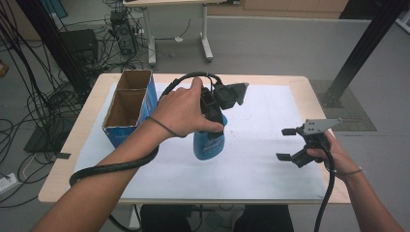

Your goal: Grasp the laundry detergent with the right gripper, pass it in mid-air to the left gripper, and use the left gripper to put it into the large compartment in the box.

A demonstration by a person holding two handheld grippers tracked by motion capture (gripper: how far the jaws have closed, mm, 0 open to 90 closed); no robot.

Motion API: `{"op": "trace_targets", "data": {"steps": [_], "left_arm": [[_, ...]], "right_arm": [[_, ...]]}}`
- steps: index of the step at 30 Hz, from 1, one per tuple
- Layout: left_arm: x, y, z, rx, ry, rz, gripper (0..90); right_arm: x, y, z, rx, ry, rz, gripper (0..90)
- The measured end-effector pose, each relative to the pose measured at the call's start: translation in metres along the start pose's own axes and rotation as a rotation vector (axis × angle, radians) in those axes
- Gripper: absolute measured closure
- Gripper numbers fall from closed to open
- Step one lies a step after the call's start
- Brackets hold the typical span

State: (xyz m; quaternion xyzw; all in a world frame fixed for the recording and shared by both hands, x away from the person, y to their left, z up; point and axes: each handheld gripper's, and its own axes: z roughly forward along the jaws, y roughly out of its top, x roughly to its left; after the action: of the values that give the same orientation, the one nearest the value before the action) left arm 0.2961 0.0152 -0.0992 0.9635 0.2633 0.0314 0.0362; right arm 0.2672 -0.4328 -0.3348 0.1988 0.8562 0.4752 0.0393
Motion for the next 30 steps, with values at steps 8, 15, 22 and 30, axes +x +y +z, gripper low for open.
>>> {"op": "trace_targets", "data": {"steps": [8,15,22,30], "left_arm": [[0.010,0.002,-0.002,-0.001,0.045,-0.161,38.0],[0.026,0.010,0.000,0.031,0.050,-0.307,38.0],[0.039,0.018,0.003,0.061,0.066,-0.449,38.0],[0.062,0.017,-0.005,0.054,0.025,-0.569,38.0]], "right_arm": [[-0.001,-0.006,-0.002,-0.009,-0.009,0.011,2.3],[-0.002,-0.009,0.000,-0.013,-0.016,0.021,2.3],[-0.003,-0.011,0.004,-0.010,-0.016,0.027,2.3],[-0.002,-0.008,0.005,-0.009,-0.019,0.026,2.4]]}}
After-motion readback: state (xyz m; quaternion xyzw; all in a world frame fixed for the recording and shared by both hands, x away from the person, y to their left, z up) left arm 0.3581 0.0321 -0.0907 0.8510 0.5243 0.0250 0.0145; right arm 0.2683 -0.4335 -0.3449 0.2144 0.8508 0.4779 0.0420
